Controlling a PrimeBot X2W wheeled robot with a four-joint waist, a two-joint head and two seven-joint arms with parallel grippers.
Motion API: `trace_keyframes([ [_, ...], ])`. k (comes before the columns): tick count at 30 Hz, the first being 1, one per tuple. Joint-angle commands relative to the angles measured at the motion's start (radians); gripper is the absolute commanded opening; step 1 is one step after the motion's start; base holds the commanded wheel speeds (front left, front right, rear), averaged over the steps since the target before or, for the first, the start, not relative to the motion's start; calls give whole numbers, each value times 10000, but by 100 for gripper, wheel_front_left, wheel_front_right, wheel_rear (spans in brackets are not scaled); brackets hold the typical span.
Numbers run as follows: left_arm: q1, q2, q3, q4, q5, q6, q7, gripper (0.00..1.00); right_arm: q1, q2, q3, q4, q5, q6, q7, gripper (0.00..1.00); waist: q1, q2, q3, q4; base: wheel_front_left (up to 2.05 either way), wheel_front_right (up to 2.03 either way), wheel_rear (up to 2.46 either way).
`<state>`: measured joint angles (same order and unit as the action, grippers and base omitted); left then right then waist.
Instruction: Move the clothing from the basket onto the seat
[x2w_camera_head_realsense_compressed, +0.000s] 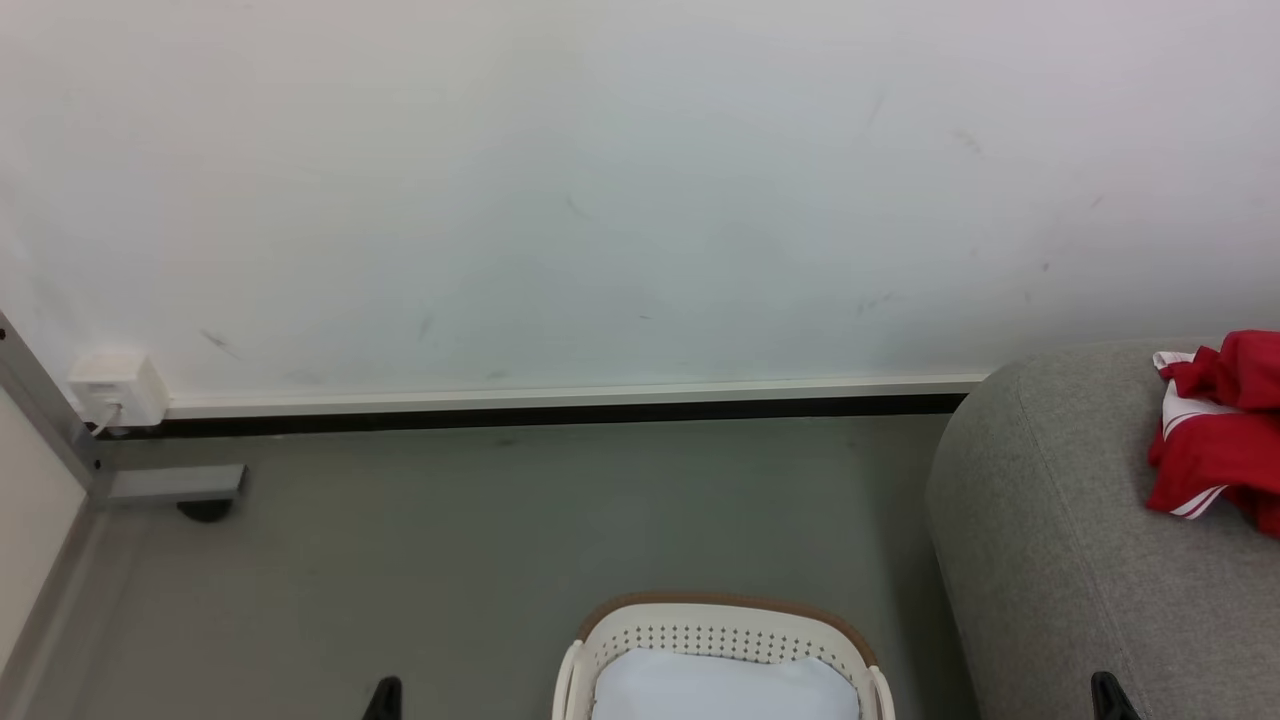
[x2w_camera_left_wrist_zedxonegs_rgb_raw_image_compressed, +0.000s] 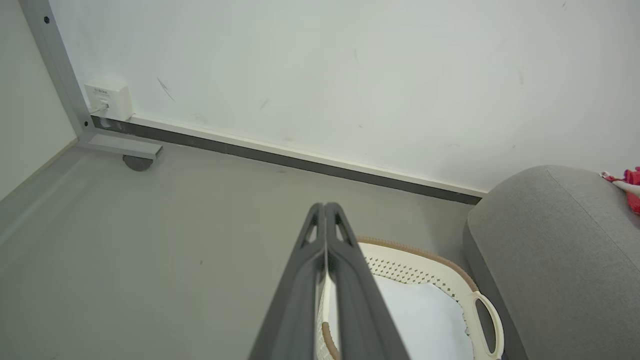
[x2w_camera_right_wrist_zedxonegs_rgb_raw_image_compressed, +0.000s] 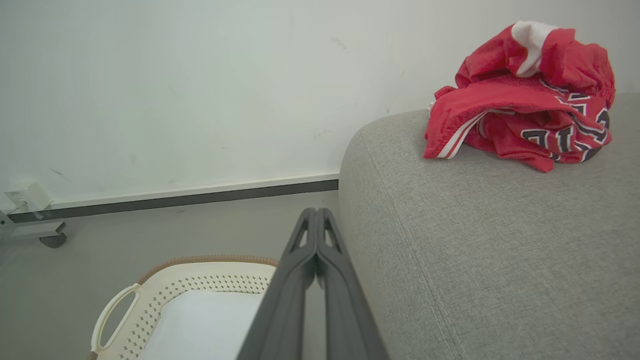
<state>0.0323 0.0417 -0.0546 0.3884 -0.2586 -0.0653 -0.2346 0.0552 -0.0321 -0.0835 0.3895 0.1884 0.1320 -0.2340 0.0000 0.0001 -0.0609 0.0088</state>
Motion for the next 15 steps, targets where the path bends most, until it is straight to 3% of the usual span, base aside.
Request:
trace_keyframes([
  [1,-238,24,107,-169,-486,-41,111,0,-268,-63,-68,-168,499,-1,95,0,0,-1,8,-2,0,0,0],
  [15,-458,39,373,-458,-2968,-164,713,0,-515,-93,-59,-475,3121,-4,684,0,0,-1,79,-12,0,0,0],
])
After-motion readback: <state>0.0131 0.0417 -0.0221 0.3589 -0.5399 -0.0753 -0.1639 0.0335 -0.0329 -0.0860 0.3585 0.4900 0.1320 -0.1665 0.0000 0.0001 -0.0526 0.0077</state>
